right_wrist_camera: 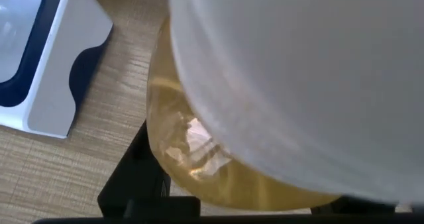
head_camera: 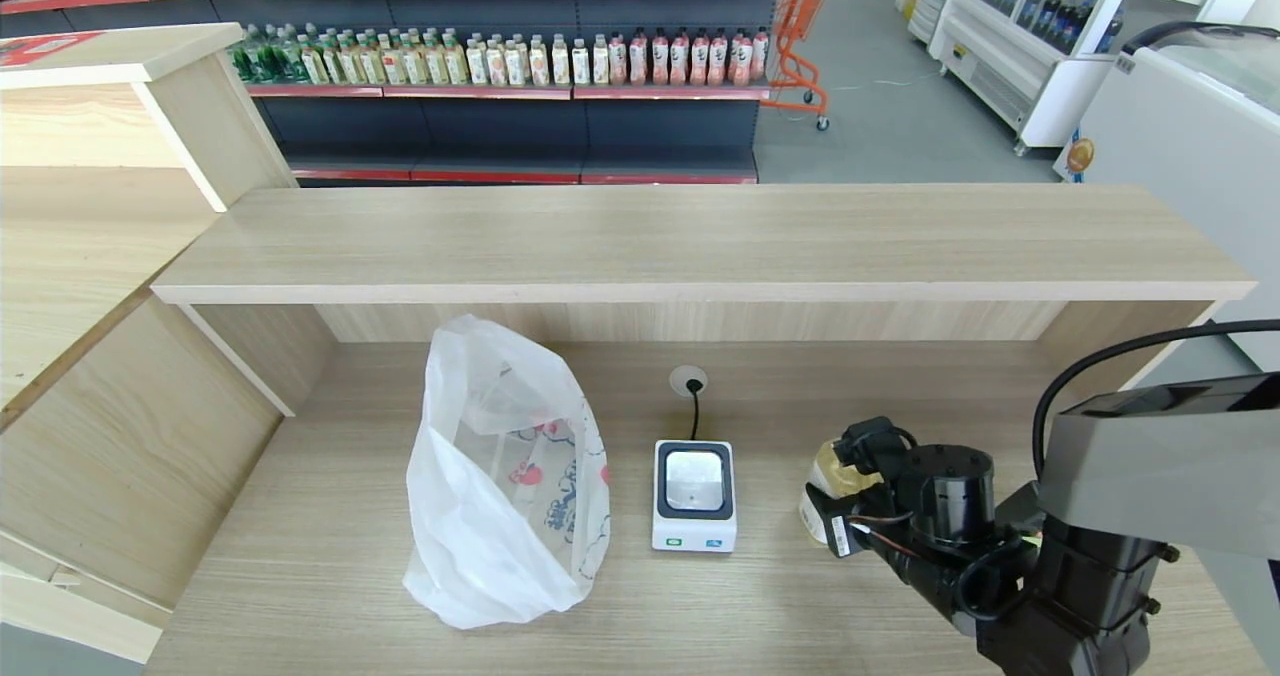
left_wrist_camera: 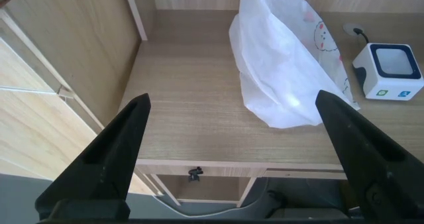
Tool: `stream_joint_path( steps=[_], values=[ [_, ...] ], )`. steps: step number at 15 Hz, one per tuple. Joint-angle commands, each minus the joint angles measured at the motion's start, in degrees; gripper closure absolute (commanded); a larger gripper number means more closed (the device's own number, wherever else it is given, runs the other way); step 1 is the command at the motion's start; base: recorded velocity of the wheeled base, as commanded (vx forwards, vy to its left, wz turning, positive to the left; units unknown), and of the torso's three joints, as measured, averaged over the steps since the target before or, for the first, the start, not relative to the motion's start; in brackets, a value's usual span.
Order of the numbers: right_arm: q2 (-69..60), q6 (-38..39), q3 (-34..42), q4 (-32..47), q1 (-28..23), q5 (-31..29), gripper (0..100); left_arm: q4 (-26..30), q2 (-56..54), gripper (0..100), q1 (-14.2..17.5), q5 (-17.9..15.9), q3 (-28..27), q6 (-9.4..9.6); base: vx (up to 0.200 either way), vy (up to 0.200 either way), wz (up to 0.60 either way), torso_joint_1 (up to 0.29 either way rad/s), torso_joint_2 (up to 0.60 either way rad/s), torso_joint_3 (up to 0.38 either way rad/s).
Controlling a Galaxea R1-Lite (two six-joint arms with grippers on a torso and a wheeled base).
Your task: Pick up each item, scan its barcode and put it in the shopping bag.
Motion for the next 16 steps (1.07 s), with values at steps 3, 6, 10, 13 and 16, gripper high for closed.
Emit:
stream_joint_path(
  steps=[3,6,10,13,16],
  values=[
    [-6.0,5.9,0.6,0.5,-0.9,2.3,100,0.0,0.0,0,0.0,0.0,0.0,0.02,0.000,0.000,0.00,0.000,0.00,0.000],
    [-14.9,7.6,7.1,0.6,-1.8,12.0,100,0.0,0.0,0,0.0,0.0,0.0,0.02,0.000,0.000,0.00,0.000,0.00,0.000],
    [-24.3,8.7,11.6,0.8,-1.8,17.9,100,0.0,0.0,0,0.0,0.0,0.0,0.02,0.000,0.000,0.00,0.000,0.00,0.000],
    [-28.7,9.0,12.9,1.5,-1.8,21.3,100,0.0,0.0,0,0.0,0.0,0.0,0.02,0.000,0.000,0.00,0.000,0.00,0.000],
    [-35.0,11.4,11.7,8.0,-1.5,24.1,100,0.0,0.0,0,0.0,0.0,0.0,0.02,0.000,0.000,0.00,0.000,0.00,0.000]
  ],
)
